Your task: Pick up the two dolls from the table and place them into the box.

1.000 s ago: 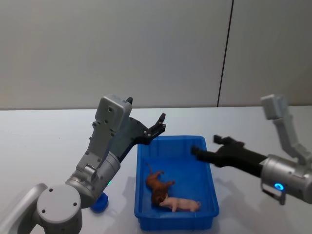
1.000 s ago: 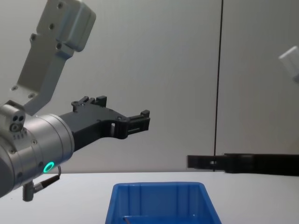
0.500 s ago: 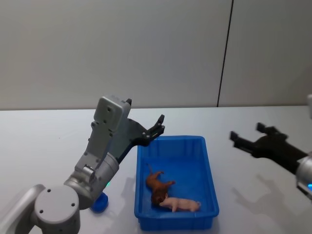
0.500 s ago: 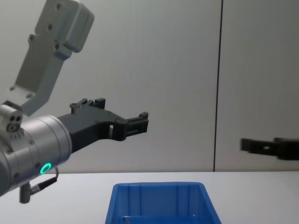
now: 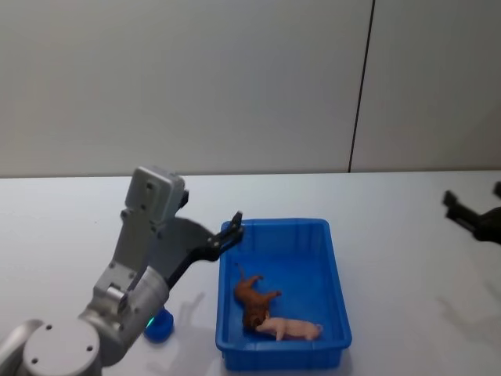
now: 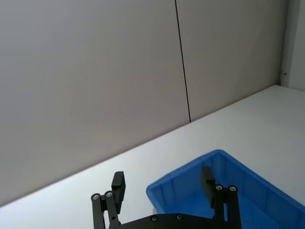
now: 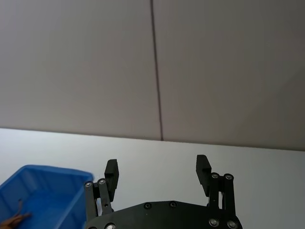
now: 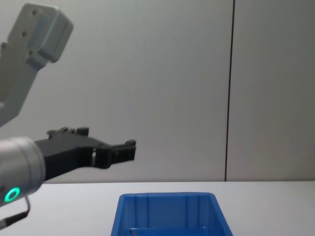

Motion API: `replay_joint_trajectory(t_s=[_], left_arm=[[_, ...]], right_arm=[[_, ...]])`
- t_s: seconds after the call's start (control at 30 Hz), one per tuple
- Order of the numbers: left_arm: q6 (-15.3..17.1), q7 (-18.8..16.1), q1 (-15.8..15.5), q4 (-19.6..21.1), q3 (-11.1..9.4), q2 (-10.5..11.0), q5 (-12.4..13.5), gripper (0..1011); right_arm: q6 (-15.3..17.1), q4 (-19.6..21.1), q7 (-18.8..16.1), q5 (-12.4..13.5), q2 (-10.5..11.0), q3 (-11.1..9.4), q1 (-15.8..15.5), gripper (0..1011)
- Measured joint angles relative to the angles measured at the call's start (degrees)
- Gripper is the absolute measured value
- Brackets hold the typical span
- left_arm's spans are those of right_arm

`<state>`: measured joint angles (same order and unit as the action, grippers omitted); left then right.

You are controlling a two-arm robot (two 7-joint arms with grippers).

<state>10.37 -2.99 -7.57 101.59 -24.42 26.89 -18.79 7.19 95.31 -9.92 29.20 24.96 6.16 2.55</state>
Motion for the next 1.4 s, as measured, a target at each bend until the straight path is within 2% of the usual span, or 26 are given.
replay_joint_trajectory(t_s=[0.1,0.13,0.2,0.37,0.47,0.53,0.63,0.67,0.87,1.13,1.4], left_arm=[[2.54,-1.8,2.13,2.55,0.44,1.64,-2.6,1001],[2.54,-1.8,2.13,2.55,0.44,1.64,-2.6,1001],[4.53,-3.32,3.85,4.42,0.81,2.91,-4.8,1001],[6.78,-4.96,5.89,6.45,1.28,4.38,-7.6,1001],[8.84,-6.35,7.71,7.92,1.72,5.6,-10.41,1001],[9.59,-6.79,8.37,8.33,1.87,6.02,-11.43,1001],[11.54,-8.0,9.82,8.97,2.31,6.96,-14.28,1001],[11.54,-8.0,9.82,8.97,2.31,6.96,-14.28,1001],[14.37,-9.69,11.51,8.31,3.18,8.1,-18.27,1001],[15.73,-9.35,11.3,4.62,3.91,8.06,-20.12,1001],[14.27,-6.23,9.44,-0.63,4.11,6.68,-19.43,1001]], right_arm=[[-2.03,0.5,2.1,0.29,0.83,-1.05,-1.23,1001],[-2.49,0.61,2.57,0.34,1.02,-1.27,-1.5,1001],[-4.42,0.97,4.4,0.57,1.8,-2.38,-2.67,1001],[-6.94,1.25,6.88,0.79,2.65,-3.64,-4.03,1001],[-9.39,1.43,9.04,0.99,3.47,-5.1,-5.3,1001],[-10.69,1.53,10.14,1.09,3.86,-5.82,-5.97,1001],[-11.92,1.64,11.23,1.17,4.27,-6.56,-6.68,1001],[-11.92,1.64,11.23,1.17,4.27,-6.56,-6.68,1001],[-13.91,1.81,12.93,1.32,4.97,-7.76,-7.78,1001],[-15.14,1.93,13.98,1.37,5.37,-8.48,-8.46,1001],[-15.85,1.98,14.58,1.42,5.61,-8.92,-8.85,1001]])
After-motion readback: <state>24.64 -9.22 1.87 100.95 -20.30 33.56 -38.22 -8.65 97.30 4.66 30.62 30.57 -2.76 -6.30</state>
